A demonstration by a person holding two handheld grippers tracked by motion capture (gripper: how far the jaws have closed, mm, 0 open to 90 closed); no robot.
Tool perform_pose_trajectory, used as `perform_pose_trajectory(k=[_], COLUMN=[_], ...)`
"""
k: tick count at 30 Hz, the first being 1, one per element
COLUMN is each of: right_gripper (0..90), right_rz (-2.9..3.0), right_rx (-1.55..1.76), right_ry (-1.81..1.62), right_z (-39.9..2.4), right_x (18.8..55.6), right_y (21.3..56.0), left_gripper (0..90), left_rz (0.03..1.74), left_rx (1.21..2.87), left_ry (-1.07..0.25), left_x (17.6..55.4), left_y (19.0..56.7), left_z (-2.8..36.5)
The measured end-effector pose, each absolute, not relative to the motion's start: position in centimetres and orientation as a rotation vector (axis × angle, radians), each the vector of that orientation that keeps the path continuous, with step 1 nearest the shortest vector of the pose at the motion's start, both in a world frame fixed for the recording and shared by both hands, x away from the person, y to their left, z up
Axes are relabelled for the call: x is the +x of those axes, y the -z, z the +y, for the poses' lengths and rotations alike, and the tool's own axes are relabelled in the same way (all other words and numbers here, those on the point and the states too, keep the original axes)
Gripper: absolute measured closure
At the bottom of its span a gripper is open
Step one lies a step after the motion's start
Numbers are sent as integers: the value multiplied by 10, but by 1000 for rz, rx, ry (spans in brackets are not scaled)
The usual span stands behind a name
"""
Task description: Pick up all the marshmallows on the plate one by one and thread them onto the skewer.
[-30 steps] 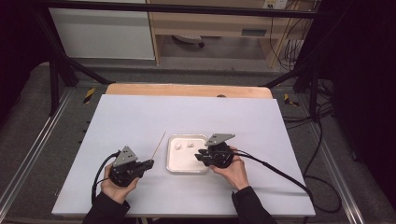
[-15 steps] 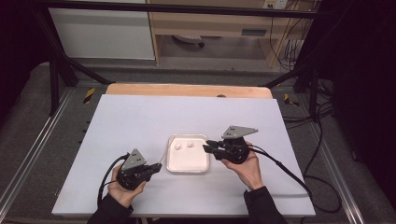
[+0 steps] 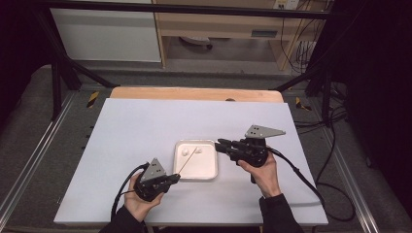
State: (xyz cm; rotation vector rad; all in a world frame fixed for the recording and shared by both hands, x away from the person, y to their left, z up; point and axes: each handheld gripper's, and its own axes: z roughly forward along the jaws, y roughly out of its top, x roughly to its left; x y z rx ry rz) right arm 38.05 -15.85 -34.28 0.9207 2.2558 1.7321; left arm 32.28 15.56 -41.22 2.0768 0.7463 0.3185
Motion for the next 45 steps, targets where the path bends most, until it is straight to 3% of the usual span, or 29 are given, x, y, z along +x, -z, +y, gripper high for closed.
perform_pose_trajectory(k=[45], right_gripper=[766], right_rz=[2350], right_rx=[913], right_ry=[-1835], right_z=[-123], right_x=[385], right_y=[350], left_gripper=[890], left_rz=[705], left_rx=[2082], left_ry=[-338], left_x=[318], left_y=[414], left_z=[145])
